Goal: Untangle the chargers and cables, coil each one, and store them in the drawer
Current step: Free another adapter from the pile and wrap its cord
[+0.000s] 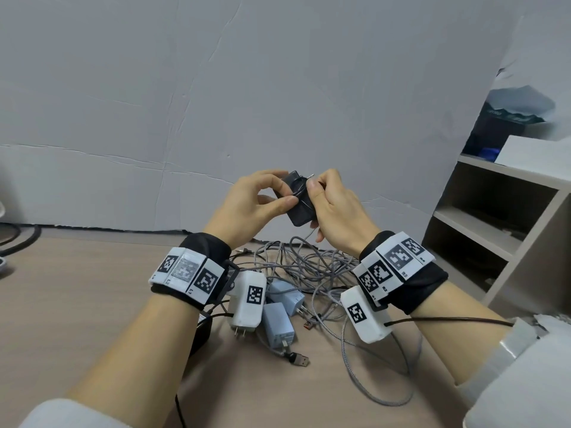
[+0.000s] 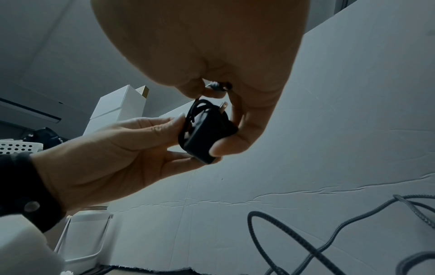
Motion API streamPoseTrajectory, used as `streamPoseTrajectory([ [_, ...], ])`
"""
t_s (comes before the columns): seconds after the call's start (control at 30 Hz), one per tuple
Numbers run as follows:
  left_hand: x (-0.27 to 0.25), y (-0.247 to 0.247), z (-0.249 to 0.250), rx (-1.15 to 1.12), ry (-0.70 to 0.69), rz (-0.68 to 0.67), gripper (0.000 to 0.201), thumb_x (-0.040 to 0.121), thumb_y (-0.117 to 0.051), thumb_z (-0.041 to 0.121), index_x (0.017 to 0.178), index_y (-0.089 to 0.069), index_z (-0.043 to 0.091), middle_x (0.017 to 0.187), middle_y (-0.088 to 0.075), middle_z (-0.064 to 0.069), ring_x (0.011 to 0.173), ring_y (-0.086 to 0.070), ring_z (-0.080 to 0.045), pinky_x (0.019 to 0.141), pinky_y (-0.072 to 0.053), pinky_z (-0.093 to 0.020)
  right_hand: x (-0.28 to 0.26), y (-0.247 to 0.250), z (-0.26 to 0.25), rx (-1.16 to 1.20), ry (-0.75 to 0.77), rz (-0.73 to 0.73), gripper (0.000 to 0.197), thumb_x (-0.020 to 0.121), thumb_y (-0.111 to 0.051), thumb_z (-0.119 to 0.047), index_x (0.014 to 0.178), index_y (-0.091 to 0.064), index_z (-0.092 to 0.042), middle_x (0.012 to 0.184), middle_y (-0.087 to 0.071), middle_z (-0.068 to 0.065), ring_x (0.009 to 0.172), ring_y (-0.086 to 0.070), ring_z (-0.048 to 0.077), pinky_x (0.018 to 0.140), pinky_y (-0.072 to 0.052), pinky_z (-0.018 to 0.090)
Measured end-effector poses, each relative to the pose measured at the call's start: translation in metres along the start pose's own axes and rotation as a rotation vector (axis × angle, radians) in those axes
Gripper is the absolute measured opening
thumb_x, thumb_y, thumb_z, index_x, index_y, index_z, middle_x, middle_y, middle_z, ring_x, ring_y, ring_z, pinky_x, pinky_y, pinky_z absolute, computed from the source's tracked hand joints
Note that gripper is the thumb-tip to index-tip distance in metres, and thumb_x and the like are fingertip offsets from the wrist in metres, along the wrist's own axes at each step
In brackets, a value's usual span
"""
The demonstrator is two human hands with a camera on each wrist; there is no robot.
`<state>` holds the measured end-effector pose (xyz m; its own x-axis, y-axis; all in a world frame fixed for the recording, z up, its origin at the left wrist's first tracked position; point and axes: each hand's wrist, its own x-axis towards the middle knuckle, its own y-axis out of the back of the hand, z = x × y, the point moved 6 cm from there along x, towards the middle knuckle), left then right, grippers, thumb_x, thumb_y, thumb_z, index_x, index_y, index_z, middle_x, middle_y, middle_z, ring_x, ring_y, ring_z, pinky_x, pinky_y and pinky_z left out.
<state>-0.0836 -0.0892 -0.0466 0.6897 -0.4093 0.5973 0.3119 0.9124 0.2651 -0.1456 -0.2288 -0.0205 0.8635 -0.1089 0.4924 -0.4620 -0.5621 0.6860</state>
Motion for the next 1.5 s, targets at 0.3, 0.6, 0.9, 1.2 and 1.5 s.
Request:
streamPoseTrajectory([
  [0.3,0.001,-0.010,-0.002,0.162,-0.049,-0.012,0.009,0.086,-0.077,0.006,0.090,-0.069,0.003,0.150,-0.045,0.006,0.081,-0.072,-0.022,0.089,-0.057,-0.037,0.002,-0.004,0.003,0.062,-0.163,-0.067,0.049,0.091,-0.059,-0.056,0.111,-0.041,-0.015,0.096,-0.062,0.006,0.074,-0.071,0.027,0.053,-0.061,0.045],
  [0.6,0.002,-0.006,-0.001,0.127,-0.103,0.050,0.008,0.083,-0.079,0.004,0.086,-0.072,0.007,0.138,-0.056,0.002,0.091,-0.072,-0.015,0.091,-0.057,-0.034,0.014,0.004,0.005,-0.051,-0.139,-0.018,0.029,0.093,-0.057,-0.042,0.082,-0.043,-0.019,0.078,-0.054,-0.002,0.076,-0.057,0.021,0.057,-0.047,0.036],
  [0.9,0.003,-0.010,0.005,0.217,-0.202,0.072,0.016,0.095,-0.064,0.003,0.091,-0.058,0.018,0.130,-0.059,-0.003,0.087,-0.069,-0.019,0.080,-0.051,-0.016,0.010,0.008,0.005,0.078,-0.199,-0.149,0.031,0.097,-0.048,-0.041,0.092,-0.046,-0.011,0.084,-0.070,0.021,0.062,-0.071,0.037,0.053,-0.061,0.047],
  [1.2,0.005,0.007,-0.011,0.316,-0.052,0.052,0.011,0.092,-0.069,0.005,0.087,-0.065,0.015,0.122,-0.062,0.005,0.086,-0.069,-0.021,0.082,-0.052,-0.023,0.013,0.023,0.001,-0.450,0.174,-0.212,0.015,0.104,-0.051,-0.032,0.105,-0.062,-0.022,0.096,-0.045,0.002,0.098,-0.038,0.020,0.085,-0.032,0.033],
  [1.5,0.003,-0.011,0.001,0.228,-0.042,-0.080,0.013,0.097,-0.063,0.011,0.088,-0.060,0.019,0.098,-0.071,0.005,0.077,-0.070,-0.009,0.079,-0.053,-0.030,0.014,0.027,-0.024,-0.129,0.385,0.017,0.011,0.101,-0.058,-0.017,0.097,-0.066,-0.010,0.081,-0.057,-0.015,0.076,-0.052,0.007,0.069,-0.036,0.010],
])
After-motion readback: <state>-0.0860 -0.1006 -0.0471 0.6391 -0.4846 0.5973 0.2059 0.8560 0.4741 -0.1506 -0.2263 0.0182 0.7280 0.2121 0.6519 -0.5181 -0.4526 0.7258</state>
